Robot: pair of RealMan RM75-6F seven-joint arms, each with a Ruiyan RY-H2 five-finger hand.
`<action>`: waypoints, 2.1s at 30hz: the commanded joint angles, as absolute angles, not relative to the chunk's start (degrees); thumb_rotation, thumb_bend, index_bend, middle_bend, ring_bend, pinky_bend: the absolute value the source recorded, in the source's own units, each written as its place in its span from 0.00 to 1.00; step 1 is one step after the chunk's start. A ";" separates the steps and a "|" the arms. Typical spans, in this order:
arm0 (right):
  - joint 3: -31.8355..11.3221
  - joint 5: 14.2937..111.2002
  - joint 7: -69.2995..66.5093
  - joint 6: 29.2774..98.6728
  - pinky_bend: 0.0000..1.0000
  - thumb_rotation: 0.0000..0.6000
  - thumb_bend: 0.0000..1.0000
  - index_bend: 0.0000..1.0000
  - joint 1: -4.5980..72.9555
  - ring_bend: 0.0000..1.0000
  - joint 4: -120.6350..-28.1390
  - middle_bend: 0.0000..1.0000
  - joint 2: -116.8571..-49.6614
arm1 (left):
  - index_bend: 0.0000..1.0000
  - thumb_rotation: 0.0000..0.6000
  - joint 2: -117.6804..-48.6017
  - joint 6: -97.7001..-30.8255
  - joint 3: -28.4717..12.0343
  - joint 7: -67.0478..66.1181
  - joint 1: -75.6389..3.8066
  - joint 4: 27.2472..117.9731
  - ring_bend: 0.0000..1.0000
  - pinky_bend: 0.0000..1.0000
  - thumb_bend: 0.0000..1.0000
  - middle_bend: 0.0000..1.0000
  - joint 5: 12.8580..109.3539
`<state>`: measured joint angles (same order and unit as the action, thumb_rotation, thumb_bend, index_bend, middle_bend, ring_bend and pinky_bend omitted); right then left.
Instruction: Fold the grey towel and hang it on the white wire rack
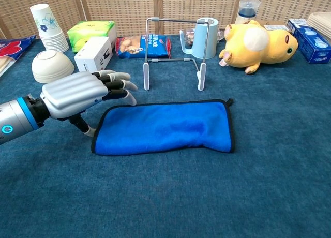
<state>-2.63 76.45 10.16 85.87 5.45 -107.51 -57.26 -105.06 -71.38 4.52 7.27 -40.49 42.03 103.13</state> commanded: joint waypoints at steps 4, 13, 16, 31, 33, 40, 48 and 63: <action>-2.83 76.56 9.92 85.77 0.00 0.71 0.48 0.01 5.12 0.00 -107.41 0.00 -57.18 | 0.26 1.00 -104.81 -71.98 4.36 8.32 -40.53 42.87 0.06 0.12 0.30 0.17 102.45; -3.32 76.67 9.61 85.56 0.00 0.72 0.47 0.01 4.60 0.00 -107.34 0.00 -57.16 | 0.28 1.00 -105.21 -71.64 4.79 9.08 -40.90 43.17 0.10 0.16 0.36 0.21 101.93; -3.48 76.67 9.57 85.65 0.00 0.72 0.47 0.01 4.39 0.00 -107.45 0.00 -57.04 | 0.31 1.00 -105.56 -71.36 4.99 9.50 -41.07 42.80 0.14 0.17 0.38 0.24 101.86; -4.06 77.06 9.39 86.09 0.00 0.71 0.47 0.02 3.43 0.00 -108.83 0.01 -56.33 | 0.44 1.00 -107.56 -71.21 5.23 10.79 -42.17 40.16 0.22 0.25 0.47 0.32 101.56; -4.15 77.09 9.09 86.19 0.00 0.71 0.47 0.02 3.26 0.00 -108.91 0.01 -56.20 | 0.47 1.00 -107.67 -71.31 5.23 11.00 -42.15 39.95 0.22 0.25 0.47 0.32 101.42; -4.45 77.27 8.38 86.46 0.00 0.71 0.47 0.03 2.84 0.00 -109.16 0.01 -55.91 | 0.65 1.00 -108.00 -71.93 4.89 11.35 -42.35 39.57 0.25 0.27 0.49 0.37 101.01; -4.66 77.45 7.57 86.38 0.00 0.71 0.46 0.03 2.57 0.00 -109.07 0.01 -55.99 | 0.74 1.00 -106.73 -73.28 4.26 11.42 -42.80 41.46 0.34 0.33 0.51 0.46 100.74; -5.19 76.86 7.57 85.67 0.00 0.72 0.46 0.03 2.63 0.00 -108.41 0.01 -56.41 | 0.73 1.00 -101.53 -76.95 1.72 12.21 -42.60 51.30 0.33 0.33 0.49 0.44 99.37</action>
